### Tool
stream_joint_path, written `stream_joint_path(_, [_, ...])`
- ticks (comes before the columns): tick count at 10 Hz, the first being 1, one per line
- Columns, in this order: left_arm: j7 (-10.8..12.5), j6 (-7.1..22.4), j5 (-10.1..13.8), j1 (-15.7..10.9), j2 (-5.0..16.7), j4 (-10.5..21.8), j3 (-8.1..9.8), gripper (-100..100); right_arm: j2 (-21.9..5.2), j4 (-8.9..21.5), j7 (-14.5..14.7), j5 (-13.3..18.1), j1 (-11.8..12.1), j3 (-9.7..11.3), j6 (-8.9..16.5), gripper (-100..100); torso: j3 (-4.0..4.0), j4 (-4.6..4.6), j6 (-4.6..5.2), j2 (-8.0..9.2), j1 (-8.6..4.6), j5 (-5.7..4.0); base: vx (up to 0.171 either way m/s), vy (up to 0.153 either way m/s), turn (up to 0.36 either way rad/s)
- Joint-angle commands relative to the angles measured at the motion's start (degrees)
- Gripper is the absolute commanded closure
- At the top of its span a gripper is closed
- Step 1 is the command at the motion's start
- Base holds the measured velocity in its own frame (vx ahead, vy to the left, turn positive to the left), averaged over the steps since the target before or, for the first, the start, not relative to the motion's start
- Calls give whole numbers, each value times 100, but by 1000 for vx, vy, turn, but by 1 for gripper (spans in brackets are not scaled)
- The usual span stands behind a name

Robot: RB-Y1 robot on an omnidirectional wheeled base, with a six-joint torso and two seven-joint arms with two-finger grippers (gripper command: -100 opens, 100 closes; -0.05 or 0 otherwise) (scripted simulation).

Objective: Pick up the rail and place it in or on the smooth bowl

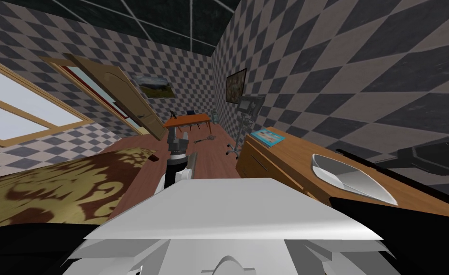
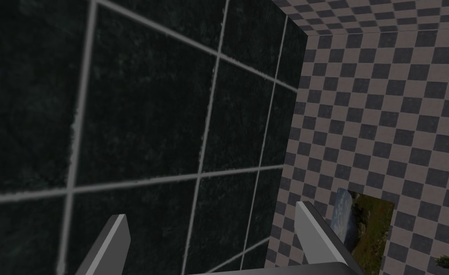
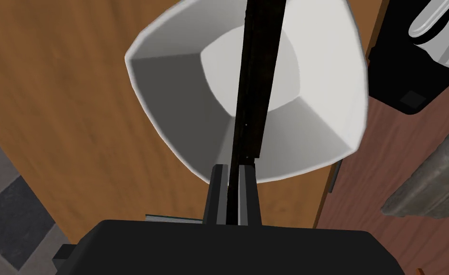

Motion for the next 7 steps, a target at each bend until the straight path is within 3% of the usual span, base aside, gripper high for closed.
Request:
stream_joint_path(1, [0,0,0,0,0,0,0,0,-45,-184,94,-99,-76,137,-162,100,0,0,0,0,0,0,126,35,-58])
stream_joint_path(2, [0,0,0,0,0,0,0,0,-37,-133,39,-65,-46,88,-70,100,1,1,1,1,2,-1,61,22,-17])
stream_joint_path(3, [0,0,0,-1,0,0,0,0,-37,-149,48,-73,-50,98,-93,-100,10,4,-2,19,-6,0,10,5,4])
stream_joint_path(7, [0,0,0,-2,0,0,0,0,-35,-148,47,-72,-50,97,-91,-100,30,13,1,51,-19,-4,1,1,0])
